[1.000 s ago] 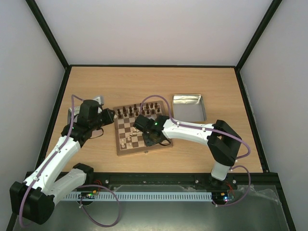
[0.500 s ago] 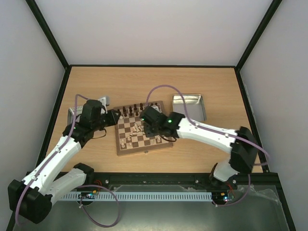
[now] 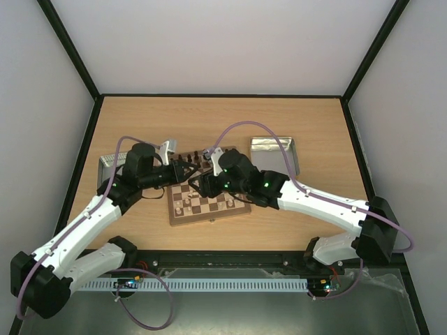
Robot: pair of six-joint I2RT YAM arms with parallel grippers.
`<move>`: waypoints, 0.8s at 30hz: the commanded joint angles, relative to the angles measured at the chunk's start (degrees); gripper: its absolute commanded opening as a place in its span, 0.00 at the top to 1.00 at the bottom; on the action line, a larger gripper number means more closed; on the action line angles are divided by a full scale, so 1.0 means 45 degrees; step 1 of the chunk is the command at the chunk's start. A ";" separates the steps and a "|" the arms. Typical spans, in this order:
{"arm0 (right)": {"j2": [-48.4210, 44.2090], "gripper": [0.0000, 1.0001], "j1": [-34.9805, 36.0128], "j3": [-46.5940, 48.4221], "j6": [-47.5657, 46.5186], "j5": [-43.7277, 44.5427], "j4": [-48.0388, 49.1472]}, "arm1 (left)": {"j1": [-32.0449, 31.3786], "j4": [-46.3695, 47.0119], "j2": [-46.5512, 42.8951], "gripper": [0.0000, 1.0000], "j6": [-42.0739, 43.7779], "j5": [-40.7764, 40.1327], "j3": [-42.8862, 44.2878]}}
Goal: Set up the chess pieces on the board
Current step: Place the chess piece on the chessboard.
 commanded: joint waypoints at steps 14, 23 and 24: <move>0.0378 0.52 0.0005 0.0240 -0.0927 0.2491 0.0181 | -0.0041 -0.0720 0.0278 0.97 0.0063 0.1879 0.1426; 0.0002 0.75 0.0015 -0.0042 -0.1053 0.2576 0.0793 | -0.0035 -0.1213 0.0287 0.97 0.0494 0.2084 0.1615; -0.0074 0.82 0.0013 -0.0114 -0.1196 0.2381 0.0917 | -0.0041 -0.1248 0.0276 0.96 0.0509 0.2121 0.1632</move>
